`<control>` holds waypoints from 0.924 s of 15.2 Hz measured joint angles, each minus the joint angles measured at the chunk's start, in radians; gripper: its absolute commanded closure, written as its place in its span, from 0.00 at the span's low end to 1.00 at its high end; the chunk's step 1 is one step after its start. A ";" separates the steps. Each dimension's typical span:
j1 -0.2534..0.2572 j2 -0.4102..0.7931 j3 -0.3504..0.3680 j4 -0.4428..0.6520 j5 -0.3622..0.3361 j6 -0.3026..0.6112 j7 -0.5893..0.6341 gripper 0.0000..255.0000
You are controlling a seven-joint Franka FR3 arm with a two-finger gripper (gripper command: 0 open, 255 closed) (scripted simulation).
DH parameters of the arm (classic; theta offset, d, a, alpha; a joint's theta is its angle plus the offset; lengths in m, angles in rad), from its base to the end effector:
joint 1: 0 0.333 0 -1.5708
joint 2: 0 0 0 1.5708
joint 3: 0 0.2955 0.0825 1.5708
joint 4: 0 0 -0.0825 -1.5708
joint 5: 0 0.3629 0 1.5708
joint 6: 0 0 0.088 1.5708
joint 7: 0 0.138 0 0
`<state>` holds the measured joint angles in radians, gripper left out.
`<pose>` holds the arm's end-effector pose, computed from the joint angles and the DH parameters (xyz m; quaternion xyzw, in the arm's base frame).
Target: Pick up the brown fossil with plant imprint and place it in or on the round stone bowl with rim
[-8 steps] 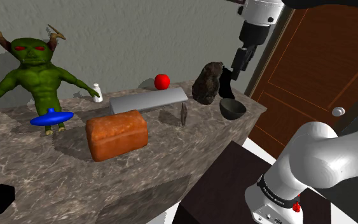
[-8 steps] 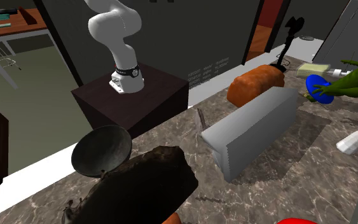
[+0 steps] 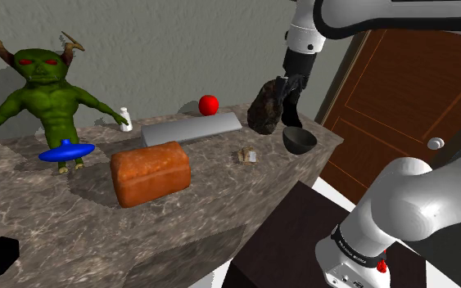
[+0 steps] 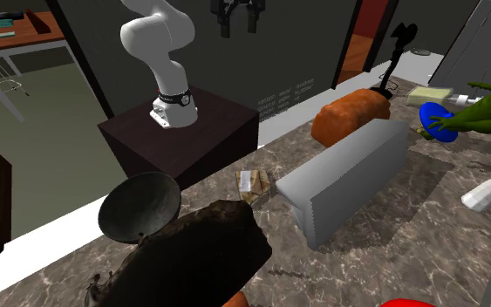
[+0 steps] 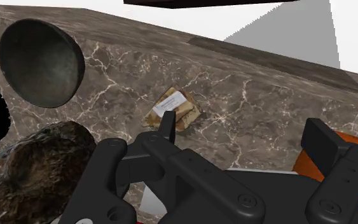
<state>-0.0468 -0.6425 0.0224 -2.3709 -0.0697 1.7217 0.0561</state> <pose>0.3472 -0.0163 0.5053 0.9985 -0.0371 -0.0029 0.0412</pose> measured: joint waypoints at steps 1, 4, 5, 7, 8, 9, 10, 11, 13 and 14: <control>-0.008 0.020 -0.002 -0.014 0.004 0.032 0.020 0.00; -0.030 0.126 -0.004 -0.010 0.019 0.128 0.085 0.00; -0.036 0.154 -0.005 -0.006 0.025 0.151 0.105 0.00; -0.049 0.234 -0.008 0.005 0.035 0.216 0.146 0.00; -0.055 0.263 -0.010 0.009 0.040 0.240 0.164 0.00; -0.062 0.296 -0.014 0.011 0.045 0.270 0.181 0.00; -0.070 0.333 -0.020 0.022 0.050 0.295 0.196 0.00; -0.073 0.373 -0.020 0.038 0.057 0.319 0.217 0.00; -0.086 0.445 -0.030 0.051 0.069 0.374 0.246 0.00; -0.089 0.470 -0.032 0.052 0.076 0.398 0.265 0.00</control>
<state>-0.1358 -0.1720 -0.0092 -2.3188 0.0068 2.1193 0.3210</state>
